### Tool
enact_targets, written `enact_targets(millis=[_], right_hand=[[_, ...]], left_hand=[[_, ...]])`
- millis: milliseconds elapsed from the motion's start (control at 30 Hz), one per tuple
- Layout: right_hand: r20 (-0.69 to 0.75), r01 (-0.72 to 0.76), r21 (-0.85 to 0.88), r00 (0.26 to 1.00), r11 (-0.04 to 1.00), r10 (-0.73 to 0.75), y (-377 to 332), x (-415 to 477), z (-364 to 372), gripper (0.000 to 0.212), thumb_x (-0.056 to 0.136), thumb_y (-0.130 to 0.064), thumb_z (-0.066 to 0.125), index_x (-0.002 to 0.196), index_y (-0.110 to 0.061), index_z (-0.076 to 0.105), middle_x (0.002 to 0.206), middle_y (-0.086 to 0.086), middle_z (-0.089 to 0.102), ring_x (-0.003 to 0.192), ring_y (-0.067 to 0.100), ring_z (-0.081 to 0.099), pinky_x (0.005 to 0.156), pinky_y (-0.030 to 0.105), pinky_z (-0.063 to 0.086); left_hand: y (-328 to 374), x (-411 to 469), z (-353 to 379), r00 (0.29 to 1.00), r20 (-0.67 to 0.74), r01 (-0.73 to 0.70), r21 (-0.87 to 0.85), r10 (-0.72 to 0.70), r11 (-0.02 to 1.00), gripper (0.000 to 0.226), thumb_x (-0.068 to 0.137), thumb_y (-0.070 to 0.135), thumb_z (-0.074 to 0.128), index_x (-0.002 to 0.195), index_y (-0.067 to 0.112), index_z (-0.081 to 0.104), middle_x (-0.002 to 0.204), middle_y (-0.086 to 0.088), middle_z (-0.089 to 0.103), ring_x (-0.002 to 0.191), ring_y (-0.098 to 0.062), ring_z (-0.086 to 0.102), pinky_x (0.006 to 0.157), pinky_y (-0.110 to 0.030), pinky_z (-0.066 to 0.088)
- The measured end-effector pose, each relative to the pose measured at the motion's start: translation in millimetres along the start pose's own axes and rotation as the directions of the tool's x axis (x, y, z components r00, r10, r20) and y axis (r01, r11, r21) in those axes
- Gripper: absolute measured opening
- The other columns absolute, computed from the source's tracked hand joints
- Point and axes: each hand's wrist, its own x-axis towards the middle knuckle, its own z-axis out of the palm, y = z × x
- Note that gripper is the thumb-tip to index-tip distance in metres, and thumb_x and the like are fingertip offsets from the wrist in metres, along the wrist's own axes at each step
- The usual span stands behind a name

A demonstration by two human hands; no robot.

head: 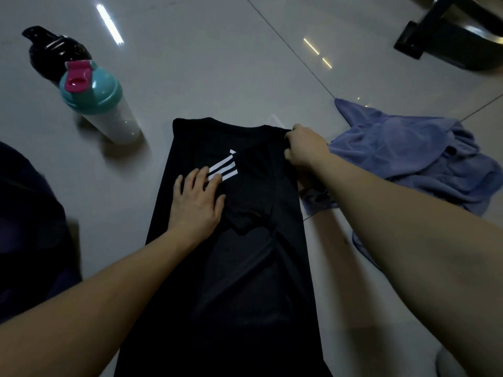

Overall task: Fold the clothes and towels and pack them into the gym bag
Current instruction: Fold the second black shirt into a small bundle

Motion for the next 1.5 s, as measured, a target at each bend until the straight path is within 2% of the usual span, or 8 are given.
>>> enact_targets(millis=[200, 367, 500, 600, 767, 1000, 1267, 1500], right_hand=[[-0.083, 0.115, 0.103, 0.991, 0.988, -0.107, -4, -88, 3, 0.010, 0.094, -0.015, 0.050, 0.100, -0.007, 0.053, 0.109, 0.015, 0.049, 0.081, 0.035, 0.049, 0.069, 0.046, 0.045], [-0.055, 0.061, 0.152, 0.997, 0.987, -0.053, -7, -188, 16, 0.015, 0.094, -0.015, 0.050, 0.082, -0.006, 0.047, 0.083, 0.014, 0.046, 0.067, 0.034, 0.042, 0.057, 0.037, 0.028], [0.345, -0.160, 0.269, 0.937, 0.950, 0.060, -15, -257, 30, 0.033, 0.091, -0.016, 0.058, 0.060, -0.008, 0.048, 0.055, 0.011, 0.050, 0.052, 0.030, 0.047, 0.052, 0.034, 0.038], [0.640, -0.382, 0.273, 0.757, 0.883, 0.130, -23, -300, 45, 0.022, 0.092, -0.018, 0.066, 0.088, 0.004, 0.071, 0.077, 0.018, 0.075, 0.065, 0.028, 0.071, 0.071, 0.042, 0.063], [0.706, -0.479, 0.299, 0.693, 0.826, 0.147, -27, -357, 66, 0.026, 0.089, -0.013, 0.071, 0.103, 0.008, 0.068, 0.088, 0.020, 0.070, 0.082, 0.035, 0.071, 0.073, 0.044, 0.061], [0.716, -0.525, 0.294, 0.675, 0.799, 0.180, -34, -427, 78, 0.030, 0.073, -0.019, 0.087, 0.089, -0.001, 0.068, 0.080, 0.012, 0.065, 0.080, 0.031, 0.070, 0.061, 0.034, 0.054], [0.495, -0.001, 0.073, 0.868, 0.997, -0.035, -78, -469, 53, 0.028, 0.087, -0.020, 0.066, 0.112, -0.007, 0.062, 0.107, 0.015, 0.067, 0.099, 0.034, 0.067, 0.069, 0.034, 0.046], [0.431, 0.450, -0.233, 0.843, 0.862, -0.324, -101, -490, 55, 0.013, 0.097, -0.009, 0.052, 0.105, -0.012, 0.062, 0.095, 0.005, 0.069, 0.085, 0.029, 0.067, 0.062, 0.036, 0.049]], left_hand=[[25, -14, -17, 0.999, -0.044, -0.015, -0.064, 0.012, 0.998, 0.045, 0.094, 0.037, 0.058, 0.134, 0.016, 0.053, 0.144, -0.014, 0.047, 0.135, -0.032, 0.040, 0.116, -0.051, 0.028], [78, -70, -37, 0.989, 0.138, 0.110, -0.376, -0.061, 0.920, 0.015, 0.091, 0.033, 0.063, 0.100, 0.021, 0.063, 0.098, 0.003, 0.062, 0.090, -0.019, 0.061, 0.080, -0.037, 0.052], [124, -123, -38, 0.786, 0.585, 0.578, -0.583, -0.199, 0.571, 0.016, 0.094, 0.026, 0.068, 0.088, 0.012, 0.073, 0.076, -0.005, 0.074, 0.068, -0.022, 0.072, 0.066, -0.039, 0.062], [152, -157, -39, 0.593, 0.792, 0.783, -0.525, -0.145, 0.333, 0.022, 0.096, 0.022, 0.067, 0.101, 0.000, 0.069, 0.087, -0.020, 0.075, 0.069, -0.030, 0.072, 0.062, -0.039, 0.061], [179, -197, -36, 0.411, 0.902, 0.899, -0.378, -0.128, 0.220, 0.029, 0.098, 0.022, 0.062, 0.115, -0.001, 0.061, 0.096, -0.022, 0.073, 0.084, -0.034, 0.073, 0.069, -0.043, 0.064], [188, -224, -36, 0.306, 0.950, 0.939, -0.290, -0.066, 0.187, 0.040, 0.099, 0.031, 0.060, 0.125, 0.001, 0.055, 0.106, -0.022, 0.070, 0.093, -0.035, 0.071, 0.069, -0.044, 0.060], [192, -247, -37, 0.321, 0.946, 0.936, -0.309, -0.051, 0.170, 0.037, 0.078, 0.024, 0.084, 0.108, 0.006, 0.073, 0.106, -0.020, 0.072, 0.092, -0.037, 0.071, 0.068, -0.044, 0.062], [166, -261, -38, 0.317, 0.944, 0.931, -0.292, -0.091, 0.218, 0.011, 0.094, 0.002, 0.060, 0.104, 0.003, 0.065, 0.112, -0.020, 0.066, 0.084, -0.029, 0.065, 0.052, -0.035, 0.055]])
